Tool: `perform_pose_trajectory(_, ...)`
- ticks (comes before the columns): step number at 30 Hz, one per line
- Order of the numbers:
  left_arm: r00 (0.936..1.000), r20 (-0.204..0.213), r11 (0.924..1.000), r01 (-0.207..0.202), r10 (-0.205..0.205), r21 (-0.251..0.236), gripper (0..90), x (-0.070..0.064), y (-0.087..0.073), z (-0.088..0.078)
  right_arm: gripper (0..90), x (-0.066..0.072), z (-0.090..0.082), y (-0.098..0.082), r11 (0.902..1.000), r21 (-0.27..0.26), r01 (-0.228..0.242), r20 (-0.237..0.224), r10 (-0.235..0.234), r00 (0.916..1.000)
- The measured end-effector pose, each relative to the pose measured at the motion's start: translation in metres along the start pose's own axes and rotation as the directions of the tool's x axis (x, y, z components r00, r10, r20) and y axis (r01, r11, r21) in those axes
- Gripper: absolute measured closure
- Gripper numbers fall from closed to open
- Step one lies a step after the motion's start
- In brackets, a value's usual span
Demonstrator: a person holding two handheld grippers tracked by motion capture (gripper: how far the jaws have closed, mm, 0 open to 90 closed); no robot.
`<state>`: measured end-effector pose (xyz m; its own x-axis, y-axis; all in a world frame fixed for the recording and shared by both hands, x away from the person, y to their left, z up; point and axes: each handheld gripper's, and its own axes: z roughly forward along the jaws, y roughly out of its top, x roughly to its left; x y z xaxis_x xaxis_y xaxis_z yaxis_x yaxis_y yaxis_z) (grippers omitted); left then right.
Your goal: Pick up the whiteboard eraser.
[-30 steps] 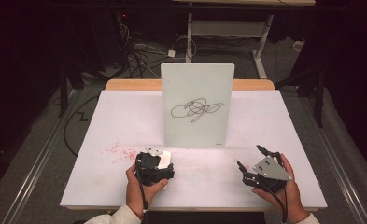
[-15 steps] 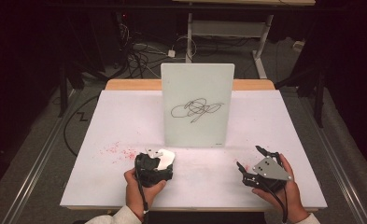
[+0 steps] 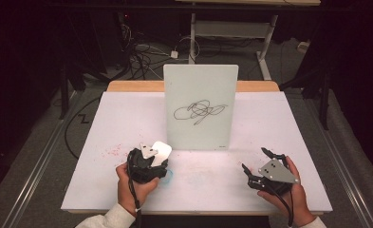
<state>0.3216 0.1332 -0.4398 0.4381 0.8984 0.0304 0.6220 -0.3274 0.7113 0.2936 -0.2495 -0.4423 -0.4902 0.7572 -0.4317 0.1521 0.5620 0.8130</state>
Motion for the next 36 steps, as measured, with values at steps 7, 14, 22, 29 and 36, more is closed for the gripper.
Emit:
perform_pose_trajectory(7,0.9989,-0.044,0.9992,-0.020,0.019,-0.033,28.8,0.024,0.005,-0.003,20.8,0.000,0.000,0.000,1.0000,-0.003,-0.002,-0.003,0.002,1.0000)
perform_pose_trajectory(14,0.9986,-0.052,0.9979,-0.014,0.011,-0.063,28.8,0.046,0.011,-0.002,20.8,-0.001,0.000,-0.001,1.0000,0.000,-0.009,-0.005,0.009,0.9999)
perform_pose_trajectory(22,0.9988,-0.046,0.9953,-0.024,0.020,-0.094,28.8,0.065,0.016,-0.001,20.8,-0.003,0.001,-0.001,0.9999,-0.001,-0.013,-0.001,0.013,0.9999)
perform_pose_trajectory(29,0.9961,-0.073,0.9883,-0.060,0.050,-0.140,28.8,0.069,0.019,-0.005,20.8,-0.003,0.002,-0.001,0.9999,0.002,-0.016,0.004,0.016,0.9999)
perform_pose_trajectory(36,0.9891,-0.095,0.9698,-0.130,0.112,-0.207,28.8,0.062,0.023,-0.012,20.8,-0.006,0.003,-0.001,0.9997,-0.003,-0.026,0.014,0.026,0.9996)
